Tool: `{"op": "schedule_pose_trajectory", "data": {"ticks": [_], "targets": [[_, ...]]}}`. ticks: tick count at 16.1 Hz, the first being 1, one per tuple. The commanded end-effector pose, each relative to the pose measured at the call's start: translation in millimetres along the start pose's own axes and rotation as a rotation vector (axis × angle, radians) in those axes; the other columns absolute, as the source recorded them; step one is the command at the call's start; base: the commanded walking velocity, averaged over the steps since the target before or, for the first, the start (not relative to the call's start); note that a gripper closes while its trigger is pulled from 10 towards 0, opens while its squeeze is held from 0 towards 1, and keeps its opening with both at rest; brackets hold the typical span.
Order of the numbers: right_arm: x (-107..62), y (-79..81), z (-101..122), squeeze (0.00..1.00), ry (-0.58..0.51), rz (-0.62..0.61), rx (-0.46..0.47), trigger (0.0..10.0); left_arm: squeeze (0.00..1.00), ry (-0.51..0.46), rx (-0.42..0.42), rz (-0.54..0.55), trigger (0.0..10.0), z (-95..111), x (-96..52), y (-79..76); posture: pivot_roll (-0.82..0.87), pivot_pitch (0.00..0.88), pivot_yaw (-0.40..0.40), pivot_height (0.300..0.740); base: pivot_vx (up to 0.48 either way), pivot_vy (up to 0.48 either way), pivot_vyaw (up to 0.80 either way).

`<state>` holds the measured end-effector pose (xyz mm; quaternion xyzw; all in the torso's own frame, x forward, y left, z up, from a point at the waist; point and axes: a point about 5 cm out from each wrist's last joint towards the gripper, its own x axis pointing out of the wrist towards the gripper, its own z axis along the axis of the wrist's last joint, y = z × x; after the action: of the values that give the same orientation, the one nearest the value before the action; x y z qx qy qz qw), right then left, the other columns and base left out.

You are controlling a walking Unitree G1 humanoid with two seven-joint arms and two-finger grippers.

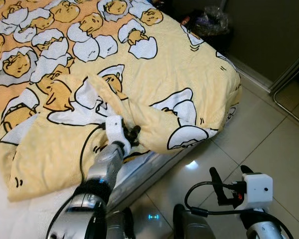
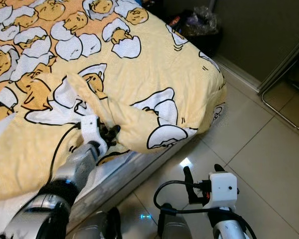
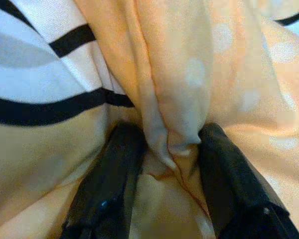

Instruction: Clean up the room

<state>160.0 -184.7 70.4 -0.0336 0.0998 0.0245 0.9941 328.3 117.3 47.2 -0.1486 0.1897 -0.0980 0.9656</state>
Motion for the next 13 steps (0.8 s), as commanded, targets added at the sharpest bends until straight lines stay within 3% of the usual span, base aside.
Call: {"op": "schedule_pose_trajectory", "data": {"ticks": [1,4,6,11,13], "targets": [[-1.7,-0.5,-2.3,0.00,0.021,-0.003,0.015,10.0,0.00,0.068,-0.005,-0.010,0.0,-15.7,-4.3,1.8,-0.19,0.265,0.042,0.740,0.000,0.000,0.00],[5.5,1.5,-2.9,0.00,0.021,0.009,0.023,10.0,0.00,0.217,-0.233,-0.048,0.0,-44.2,-6.6,-11.7,-0.18,0.248,0.035,0.740,0.000,0.000,0.00],[8.5,0.4,-2.2,0.00,0.018,0.008,0.026,10.0,0.00,0.194,-0.290,-0.054,0.0,-42.1,-4.8,-15.8,-0.19,0.241,0.035,0.740,0.000,0.000,0.00],[15.0,-6.5,-0.3,0.00,0.014,0.001,0.026,10.0,0.00,0.143,-0.132,-0.161,0.0,-31.6,-8.0,-16.1,-0.19,0.221,0.025,0.740,0.000,0.000,0.00],[19.3,-4.1,-0.3,0.00,0.013,0.014,0.027,10.0,0.00,0.174,0.021,-0.270,0.0,-38.2,-16.1,-10.7,-0.17,0.219,0.025,0.740,0.000,0.000,0.00]]}}
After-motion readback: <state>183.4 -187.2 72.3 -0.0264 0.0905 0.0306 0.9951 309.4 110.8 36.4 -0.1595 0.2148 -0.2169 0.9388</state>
